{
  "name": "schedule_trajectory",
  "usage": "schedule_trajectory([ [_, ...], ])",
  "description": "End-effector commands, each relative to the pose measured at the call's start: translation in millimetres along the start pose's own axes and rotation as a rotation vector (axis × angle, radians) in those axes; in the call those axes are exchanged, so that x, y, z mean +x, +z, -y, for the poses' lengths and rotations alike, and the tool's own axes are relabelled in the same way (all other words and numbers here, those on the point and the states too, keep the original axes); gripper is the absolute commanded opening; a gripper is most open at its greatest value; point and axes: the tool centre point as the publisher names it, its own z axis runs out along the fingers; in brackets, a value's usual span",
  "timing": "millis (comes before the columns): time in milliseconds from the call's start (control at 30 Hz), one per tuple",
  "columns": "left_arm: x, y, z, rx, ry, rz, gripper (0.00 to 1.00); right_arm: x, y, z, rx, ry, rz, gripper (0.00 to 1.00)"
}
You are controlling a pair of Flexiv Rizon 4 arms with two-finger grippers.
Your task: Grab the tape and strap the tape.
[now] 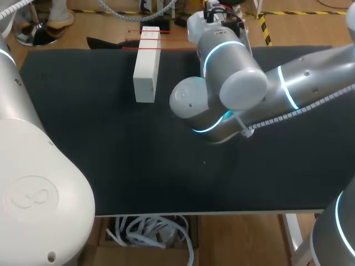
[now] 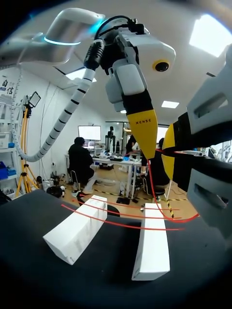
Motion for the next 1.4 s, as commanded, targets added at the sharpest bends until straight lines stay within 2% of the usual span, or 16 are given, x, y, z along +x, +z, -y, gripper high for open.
schedule_trajectory([
  [33, -0.2, -0.6, 2.0, -0.004, -0.001, -0.001, 0.0, -4.6, -3.0, 0.4, -0.012, -0.002, -0.014, 0.0],
  [1400, -0.2, -0.6, 2.0, -0.004, -0.001, -0.001, 0.0, -9.3, -2.1, 0.4, -0.037, 0.013, -0.014, 0.0],
])
